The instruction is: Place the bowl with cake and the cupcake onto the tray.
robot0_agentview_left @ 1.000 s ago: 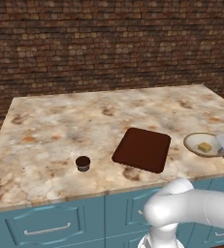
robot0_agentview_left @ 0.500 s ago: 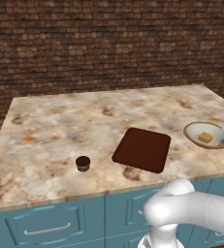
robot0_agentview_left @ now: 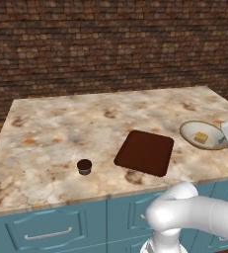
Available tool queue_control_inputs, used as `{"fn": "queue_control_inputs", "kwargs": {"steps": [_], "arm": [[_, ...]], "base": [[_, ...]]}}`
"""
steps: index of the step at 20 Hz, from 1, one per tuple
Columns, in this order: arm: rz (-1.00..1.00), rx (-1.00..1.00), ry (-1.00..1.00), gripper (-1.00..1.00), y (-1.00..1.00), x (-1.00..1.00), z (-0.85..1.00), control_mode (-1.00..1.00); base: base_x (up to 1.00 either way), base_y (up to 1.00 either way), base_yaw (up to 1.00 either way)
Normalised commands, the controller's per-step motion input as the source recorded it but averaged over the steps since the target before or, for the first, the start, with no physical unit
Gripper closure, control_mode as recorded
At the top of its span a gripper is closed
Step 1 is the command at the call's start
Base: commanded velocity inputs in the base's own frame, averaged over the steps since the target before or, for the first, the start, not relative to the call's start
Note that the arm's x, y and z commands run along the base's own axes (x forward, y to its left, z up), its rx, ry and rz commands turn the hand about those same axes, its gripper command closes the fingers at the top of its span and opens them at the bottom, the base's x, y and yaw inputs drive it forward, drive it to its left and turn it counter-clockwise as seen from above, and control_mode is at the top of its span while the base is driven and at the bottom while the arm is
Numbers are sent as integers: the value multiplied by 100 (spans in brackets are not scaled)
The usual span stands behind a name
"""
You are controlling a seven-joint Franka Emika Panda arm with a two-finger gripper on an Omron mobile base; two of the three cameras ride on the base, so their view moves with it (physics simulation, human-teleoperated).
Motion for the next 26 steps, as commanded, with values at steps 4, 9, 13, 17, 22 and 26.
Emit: {"fn": "queue_control_inputs", "kwargs": {"steps": [4, 9, 13, 17, 22, 26], "arm": [[7, 0, -1, 100, 63, 1, 15, -100], [1, -7, 0, 100, 71, 0, 14, -100], [-7, -9, 0, 100, 57, 14, 2, -100], [-16, -9, 0, 100, 58, 37, 0, -100], [-15, -6, 0, 100, 62, 32, 0, -100], [-10, -2, 0, 100, 55, 25, -7, -100]], "base": [[0, 0, 0], [0, 0, 0], [0, 0, 0], [0, 0, 0], [0, 0, 0], [0, 0, 0]]}}
